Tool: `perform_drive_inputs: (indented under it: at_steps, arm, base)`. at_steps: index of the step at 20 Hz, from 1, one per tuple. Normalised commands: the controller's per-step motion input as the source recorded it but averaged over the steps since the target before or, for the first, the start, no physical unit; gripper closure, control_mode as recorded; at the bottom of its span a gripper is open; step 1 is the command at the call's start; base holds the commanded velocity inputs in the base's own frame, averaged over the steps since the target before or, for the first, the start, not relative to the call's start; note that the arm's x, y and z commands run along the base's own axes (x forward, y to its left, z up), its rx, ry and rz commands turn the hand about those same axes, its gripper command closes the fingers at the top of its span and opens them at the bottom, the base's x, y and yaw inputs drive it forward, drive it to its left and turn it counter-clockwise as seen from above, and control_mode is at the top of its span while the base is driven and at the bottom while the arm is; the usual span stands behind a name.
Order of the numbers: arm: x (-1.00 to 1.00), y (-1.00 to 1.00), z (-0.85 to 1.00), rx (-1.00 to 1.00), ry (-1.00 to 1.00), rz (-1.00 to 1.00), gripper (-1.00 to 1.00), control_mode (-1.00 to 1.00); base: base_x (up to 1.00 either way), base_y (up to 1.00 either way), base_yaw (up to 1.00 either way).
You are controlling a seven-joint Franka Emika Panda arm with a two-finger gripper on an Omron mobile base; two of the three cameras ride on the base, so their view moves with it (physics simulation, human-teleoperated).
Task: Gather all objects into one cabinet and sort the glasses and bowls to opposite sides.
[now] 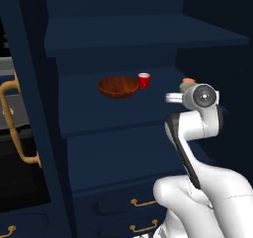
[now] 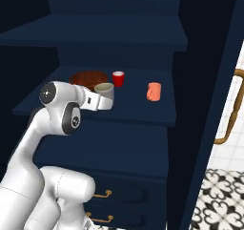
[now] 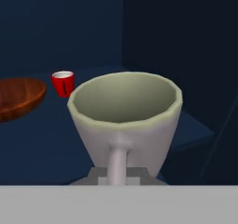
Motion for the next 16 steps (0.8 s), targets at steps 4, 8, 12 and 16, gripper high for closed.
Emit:
perform_drive_inputs:
  at_steps: [4, 8, 12, 16]
  arm:
    - [0.42, -0.27, -0.22, 0.00, 0.08, 0.00, 1.00, -1.00]
    - [0.42, -0.14, -0.20, 0.08, 0.03, 0.00, 1.00, -1.00]
    - [0.46, -0.21, -0.05, 0.08, -0.01, 0.00, 1.00, -1.00]
    - [0.47, -0.13, -0.15, 0.04, 0.00, 0.00, 1.00, -1.00]
  base:
    - [0.00, 0.00, 0.00]
    - [0.00, 0.00, 0.00]
    - [0.00, 0.00, 0.00]
    - [0.00, 0.00, 0.00]
